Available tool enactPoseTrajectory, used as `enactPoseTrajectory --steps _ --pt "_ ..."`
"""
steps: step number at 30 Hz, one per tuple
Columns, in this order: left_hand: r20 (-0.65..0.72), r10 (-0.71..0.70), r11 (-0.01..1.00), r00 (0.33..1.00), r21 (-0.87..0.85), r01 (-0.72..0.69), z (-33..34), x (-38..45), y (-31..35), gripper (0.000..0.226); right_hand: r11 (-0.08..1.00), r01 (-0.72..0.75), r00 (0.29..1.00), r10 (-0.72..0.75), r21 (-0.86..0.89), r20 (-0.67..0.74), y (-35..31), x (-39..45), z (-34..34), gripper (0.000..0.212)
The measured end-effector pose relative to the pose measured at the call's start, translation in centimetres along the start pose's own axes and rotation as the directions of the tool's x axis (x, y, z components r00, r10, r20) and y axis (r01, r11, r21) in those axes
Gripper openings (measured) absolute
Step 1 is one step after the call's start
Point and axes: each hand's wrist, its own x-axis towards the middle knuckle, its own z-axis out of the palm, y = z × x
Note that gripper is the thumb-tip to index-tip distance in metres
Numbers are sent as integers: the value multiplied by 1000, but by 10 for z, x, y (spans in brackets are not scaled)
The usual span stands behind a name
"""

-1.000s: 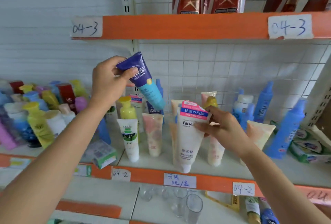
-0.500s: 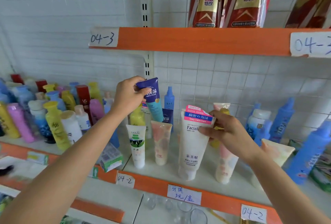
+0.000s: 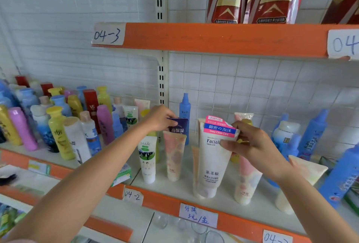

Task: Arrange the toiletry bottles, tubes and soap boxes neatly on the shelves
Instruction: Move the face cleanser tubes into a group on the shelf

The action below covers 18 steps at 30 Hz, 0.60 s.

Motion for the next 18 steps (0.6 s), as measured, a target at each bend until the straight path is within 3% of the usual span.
enactPoseTrajectory --steps 6,12,18 --pt "179 10 999 984 34 -16 5 5 -16 25 999 -31 998 29 -44 -49 0 -3 7 13" --pt "247 67 997 967 8 -71 1 6 -23 25 998 -38 994 32 -57 -103 -6 -2 24 12" --pt "164 172 985 971 3 -175 -13 3 -30 23 994 6 993 -19 -107 -120 -20 6 47 16"
